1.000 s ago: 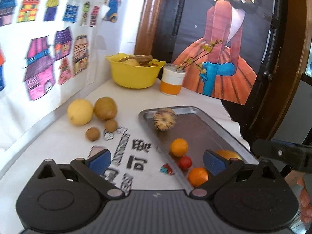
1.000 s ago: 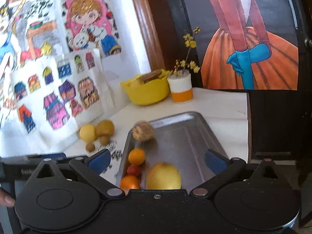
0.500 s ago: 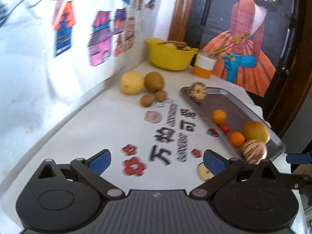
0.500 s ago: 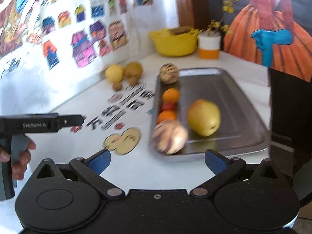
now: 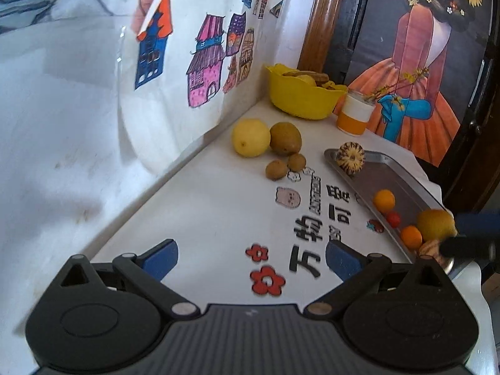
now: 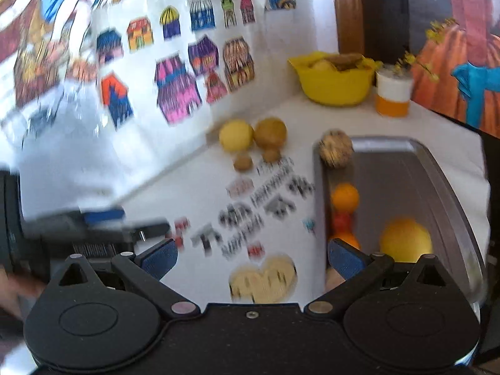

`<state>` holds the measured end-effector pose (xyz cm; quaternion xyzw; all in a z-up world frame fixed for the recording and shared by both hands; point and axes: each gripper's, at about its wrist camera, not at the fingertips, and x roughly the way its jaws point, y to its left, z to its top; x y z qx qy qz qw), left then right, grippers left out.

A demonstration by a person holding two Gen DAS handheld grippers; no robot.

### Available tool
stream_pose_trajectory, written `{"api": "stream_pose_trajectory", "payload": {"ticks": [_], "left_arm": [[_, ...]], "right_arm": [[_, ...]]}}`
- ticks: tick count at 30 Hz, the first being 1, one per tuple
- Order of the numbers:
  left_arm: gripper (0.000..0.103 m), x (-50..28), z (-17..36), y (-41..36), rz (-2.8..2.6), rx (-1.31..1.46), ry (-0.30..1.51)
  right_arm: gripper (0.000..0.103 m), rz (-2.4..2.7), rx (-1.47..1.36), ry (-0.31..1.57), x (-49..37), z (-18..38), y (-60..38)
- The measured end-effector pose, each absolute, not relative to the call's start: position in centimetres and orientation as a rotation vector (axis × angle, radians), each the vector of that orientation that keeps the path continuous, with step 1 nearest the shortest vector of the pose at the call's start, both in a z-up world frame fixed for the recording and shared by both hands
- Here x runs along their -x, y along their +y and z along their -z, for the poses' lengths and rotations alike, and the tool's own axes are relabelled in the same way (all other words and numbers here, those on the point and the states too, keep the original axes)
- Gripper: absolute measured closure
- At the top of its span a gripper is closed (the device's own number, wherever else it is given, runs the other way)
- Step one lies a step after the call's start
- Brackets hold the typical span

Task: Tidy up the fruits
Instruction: 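Withdraw both open tools from the tray toward the remaining fruits, then grasp a small brown fruit with the left tool while the right tool grasps another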

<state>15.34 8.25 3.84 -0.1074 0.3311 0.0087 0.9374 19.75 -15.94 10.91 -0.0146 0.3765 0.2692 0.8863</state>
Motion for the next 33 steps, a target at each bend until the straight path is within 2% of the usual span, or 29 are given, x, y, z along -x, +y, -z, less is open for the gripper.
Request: {"api": "stream_pose_trajectory", "payload": {"ticks": [6, 13, 21, 30, 33], "left_arm": [[0.001, -18.7, -3.8, 7.2, 0.004, 0.198, 0.664], [0.001, -24.2, -3.2, 6.8, 0.006, 0.166, 0.692], [0.004, -28.7, -1.7, 6.8, 0.017, 0.169, 0.717], [0.023, -30.4, -0.5, 6.0, 0.019, 0.142, 0.713], [0.032, -30.6, -0.4, 5.6, 0.020, 0.109, 0.707]], "right_arm": [[0.001, -0.591, -0.012, 0.820, -26.7, -12.7, -12.8], [0.001, -0.570, -0.106, 0.966, -35.9, -9.3, -10.7], [0.023, -0.560, -0.250, 1.083, -42.6, -4.7, -10.8], [0.048, -0.627, -0.214, 1.079, -43.5, -3.3, -10.1], [0.057, -0.643, -0.166, 1.048, -43.3, -3.2, -9.7]]}}
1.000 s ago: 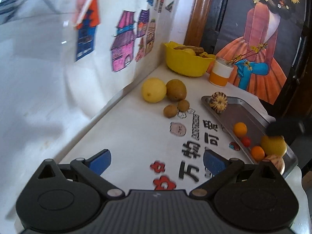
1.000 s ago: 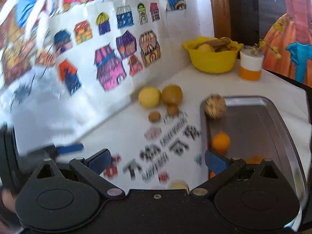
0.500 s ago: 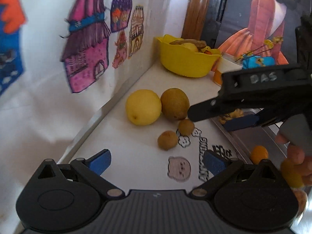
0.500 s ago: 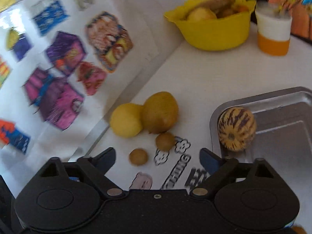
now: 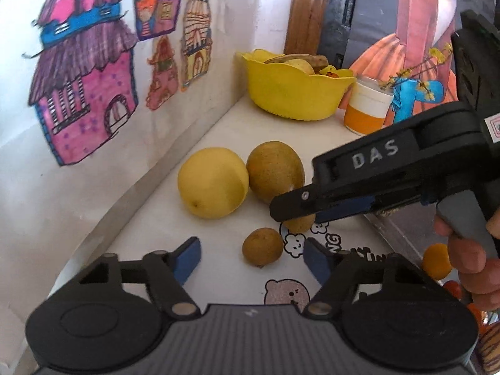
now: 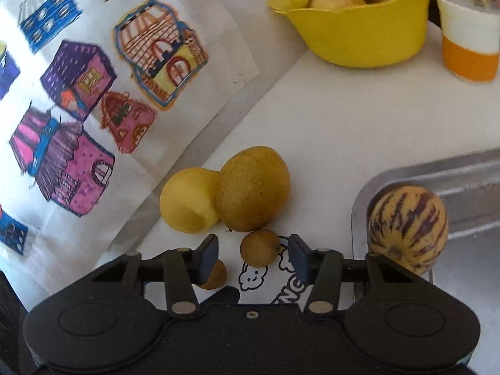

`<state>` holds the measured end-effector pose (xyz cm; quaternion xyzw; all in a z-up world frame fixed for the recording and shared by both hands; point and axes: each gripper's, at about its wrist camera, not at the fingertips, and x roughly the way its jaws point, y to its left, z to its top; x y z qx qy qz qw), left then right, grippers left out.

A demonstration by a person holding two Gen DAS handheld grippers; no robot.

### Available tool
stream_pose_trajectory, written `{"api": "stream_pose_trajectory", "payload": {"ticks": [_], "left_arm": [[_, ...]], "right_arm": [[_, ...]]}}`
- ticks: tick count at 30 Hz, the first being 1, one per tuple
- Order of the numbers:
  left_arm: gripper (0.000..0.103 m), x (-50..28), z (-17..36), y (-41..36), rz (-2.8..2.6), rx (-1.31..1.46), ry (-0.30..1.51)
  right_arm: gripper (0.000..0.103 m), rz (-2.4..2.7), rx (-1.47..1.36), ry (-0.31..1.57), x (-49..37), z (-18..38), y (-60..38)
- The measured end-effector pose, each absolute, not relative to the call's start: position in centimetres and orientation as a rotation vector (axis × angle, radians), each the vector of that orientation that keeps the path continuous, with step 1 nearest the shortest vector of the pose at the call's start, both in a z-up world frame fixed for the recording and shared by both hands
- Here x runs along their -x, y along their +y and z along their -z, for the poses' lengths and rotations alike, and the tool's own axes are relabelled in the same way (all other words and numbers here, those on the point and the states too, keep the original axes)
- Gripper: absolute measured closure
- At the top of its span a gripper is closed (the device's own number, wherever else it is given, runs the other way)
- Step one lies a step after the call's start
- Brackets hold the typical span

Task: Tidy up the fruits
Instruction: 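Grasp a small brown fruit with the left tool while the right tool grasps another, then carry the small brown fruit in the left tool while the right tool carries its fruit over the tray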

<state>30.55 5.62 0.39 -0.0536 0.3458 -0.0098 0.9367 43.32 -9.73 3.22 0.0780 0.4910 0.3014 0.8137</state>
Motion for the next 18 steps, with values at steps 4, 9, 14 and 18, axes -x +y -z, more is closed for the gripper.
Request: {"api": "stream_pose_trajectory", "payload": {"ticks": [4, 9, 14, 18], "left_arm": [[0.054, -30.6, -0.3, 5.2, 0.018, 0.081, 0.696], [0.072, -31.1, -0.4, 5.0, 0.013, 0.065, 0.688], [0.073, -30.9, -0.8, 4.3, 0.028, 0.043, 0.707], [0.073, -30.2, -1.9, 3.5, 0.042, 0.039, 0.699]], "right_arm": [[0.066, -0.649, -0.139, 1.031, -43.1, -3.0, -9.4], [0.073, -0.655, -0.162, 1.030, -43.2, -2.7, -9.9], [0.073, -0.653, -0.175, 1.035, -42.9, -2.8, -10.4], [0.073, -0.652, -0.175, 1.031, -42.1, -3.5, -11.1]]}}
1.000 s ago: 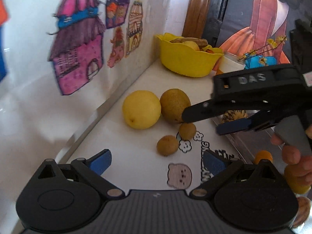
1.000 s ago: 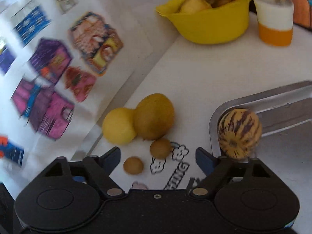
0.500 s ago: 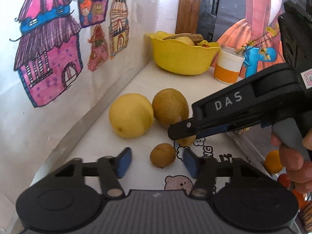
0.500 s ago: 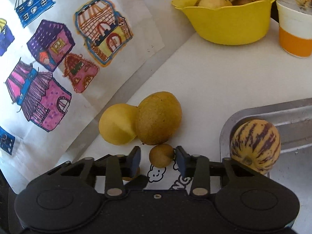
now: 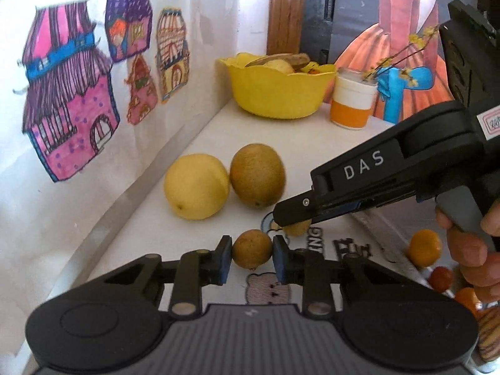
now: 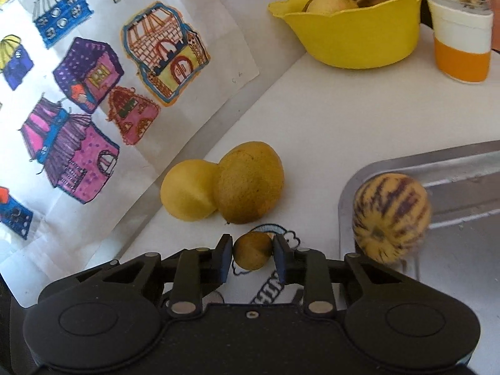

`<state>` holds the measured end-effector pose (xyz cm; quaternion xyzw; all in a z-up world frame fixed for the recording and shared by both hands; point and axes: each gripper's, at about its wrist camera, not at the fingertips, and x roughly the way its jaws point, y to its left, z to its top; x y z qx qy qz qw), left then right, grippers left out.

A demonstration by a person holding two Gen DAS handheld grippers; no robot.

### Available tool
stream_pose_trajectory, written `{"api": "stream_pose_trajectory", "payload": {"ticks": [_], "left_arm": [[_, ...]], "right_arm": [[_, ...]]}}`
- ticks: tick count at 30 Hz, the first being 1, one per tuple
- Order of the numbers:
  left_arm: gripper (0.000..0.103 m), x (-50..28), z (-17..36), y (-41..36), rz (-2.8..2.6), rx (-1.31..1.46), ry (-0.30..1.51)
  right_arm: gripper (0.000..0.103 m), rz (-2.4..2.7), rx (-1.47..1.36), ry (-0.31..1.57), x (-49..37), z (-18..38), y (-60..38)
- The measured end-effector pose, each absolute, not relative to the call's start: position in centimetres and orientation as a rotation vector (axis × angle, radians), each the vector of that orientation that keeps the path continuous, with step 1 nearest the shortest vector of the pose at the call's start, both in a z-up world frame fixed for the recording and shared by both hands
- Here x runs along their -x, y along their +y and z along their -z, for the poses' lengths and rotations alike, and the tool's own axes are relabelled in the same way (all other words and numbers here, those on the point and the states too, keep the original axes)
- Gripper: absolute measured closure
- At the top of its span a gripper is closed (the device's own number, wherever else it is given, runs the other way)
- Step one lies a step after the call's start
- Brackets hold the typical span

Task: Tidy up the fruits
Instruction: 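Carry the small brown fruit in the left tool while the right tool carries its fruit over the tray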

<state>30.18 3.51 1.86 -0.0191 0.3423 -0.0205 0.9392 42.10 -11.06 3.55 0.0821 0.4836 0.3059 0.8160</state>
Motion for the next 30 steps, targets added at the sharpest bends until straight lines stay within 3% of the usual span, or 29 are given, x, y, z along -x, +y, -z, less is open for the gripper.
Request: {"api": "stream_pose_trajectory", "payload": {"ticks": [16, 30], "left_arm": [[0.073, -26.1, -6.3, -2.5, 0.176, 0.099, 0.645], [0.073, -25.2, -5.5, -10.3, 0.258, 0.054, 0.680]], "right_arm": [[0.073, -0.586, -0.193, 0.863, -34.3, -9.7, -22.0], [0.073, -0.460, -0.194, 0.806, -29.9, -8.1, -31.1]]}}
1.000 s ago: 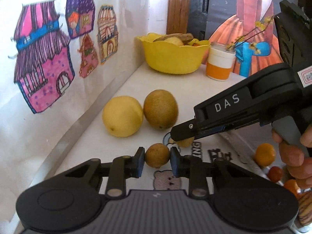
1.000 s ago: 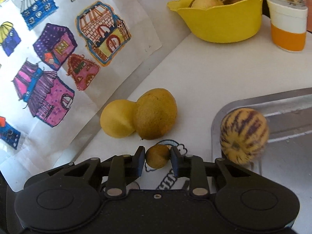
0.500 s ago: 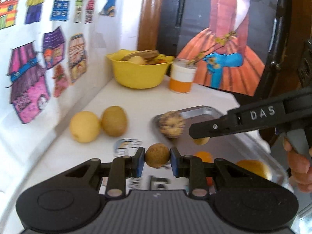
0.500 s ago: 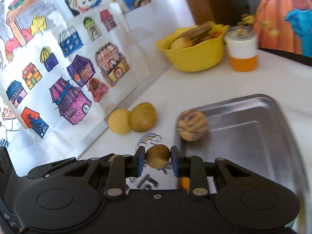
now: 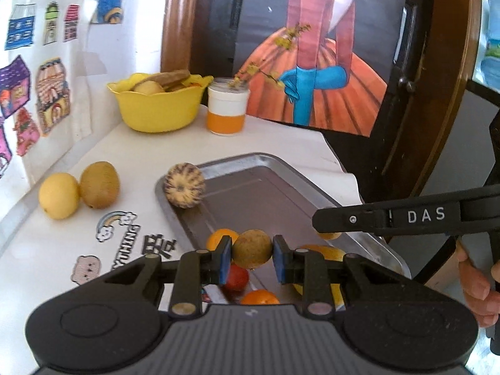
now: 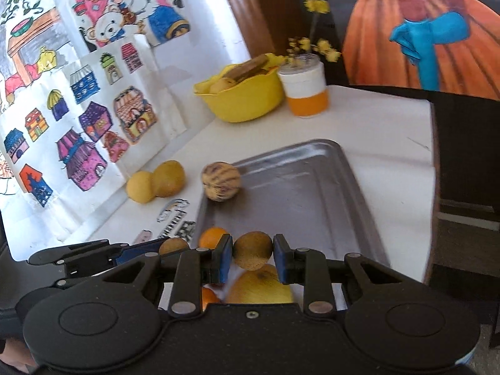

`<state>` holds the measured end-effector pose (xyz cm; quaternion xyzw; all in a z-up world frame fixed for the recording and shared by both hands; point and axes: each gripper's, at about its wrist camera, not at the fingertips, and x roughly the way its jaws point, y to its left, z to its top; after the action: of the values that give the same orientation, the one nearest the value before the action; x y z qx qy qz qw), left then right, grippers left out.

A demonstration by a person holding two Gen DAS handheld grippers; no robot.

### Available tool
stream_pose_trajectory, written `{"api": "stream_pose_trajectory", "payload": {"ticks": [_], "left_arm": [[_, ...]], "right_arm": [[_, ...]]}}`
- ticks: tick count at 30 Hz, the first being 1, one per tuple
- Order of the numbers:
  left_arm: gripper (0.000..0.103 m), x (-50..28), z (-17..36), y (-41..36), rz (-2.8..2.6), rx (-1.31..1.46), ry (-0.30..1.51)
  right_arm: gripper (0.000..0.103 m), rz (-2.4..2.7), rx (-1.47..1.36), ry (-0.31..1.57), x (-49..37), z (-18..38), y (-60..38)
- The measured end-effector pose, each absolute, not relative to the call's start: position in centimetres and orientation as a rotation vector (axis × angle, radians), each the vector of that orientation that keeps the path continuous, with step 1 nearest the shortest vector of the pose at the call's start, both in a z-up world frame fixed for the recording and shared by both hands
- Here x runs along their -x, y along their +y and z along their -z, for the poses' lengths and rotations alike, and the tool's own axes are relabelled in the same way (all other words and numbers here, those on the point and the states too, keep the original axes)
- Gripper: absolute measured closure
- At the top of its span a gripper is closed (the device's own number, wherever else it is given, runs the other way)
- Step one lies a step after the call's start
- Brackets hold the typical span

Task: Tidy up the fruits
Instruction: 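Carry the small brown fruit in the left tool while the right tool carries its fruit over the tray, then open the left tool over the tray while the right tool releases its brown fruit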

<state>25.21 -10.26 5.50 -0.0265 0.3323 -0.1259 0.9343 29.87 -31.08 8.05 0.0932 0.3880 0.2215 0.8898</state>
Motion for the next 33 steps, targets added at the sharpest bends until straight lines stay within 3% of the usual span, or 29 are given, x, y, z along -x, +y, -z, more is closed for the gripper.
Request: {"api": "stream_pose_trajectory", "payload": {"ticks": [27, 30, 33], "left_arm": [[0.072, -27.6, -3.6, -11.2, 0.211, 0.077, 0.773], [0.067, -27.6, -3.7, -11.0, 0.209, 0.096, 0.773], [0.053, -27.4, -4.2, -10.7, 0.205, 0.115, 0.763]], "right_arm": [[0.070, -0.420, -0.260, 0.857, -30.5, -4.9, -33.7], [0.063, -0.420, -0.259, 0.855, -30.3, -5.0, -33.7], [0.055, -0.415, -0.259, 0.846, -30.0, -5.4, -33.8]]}}
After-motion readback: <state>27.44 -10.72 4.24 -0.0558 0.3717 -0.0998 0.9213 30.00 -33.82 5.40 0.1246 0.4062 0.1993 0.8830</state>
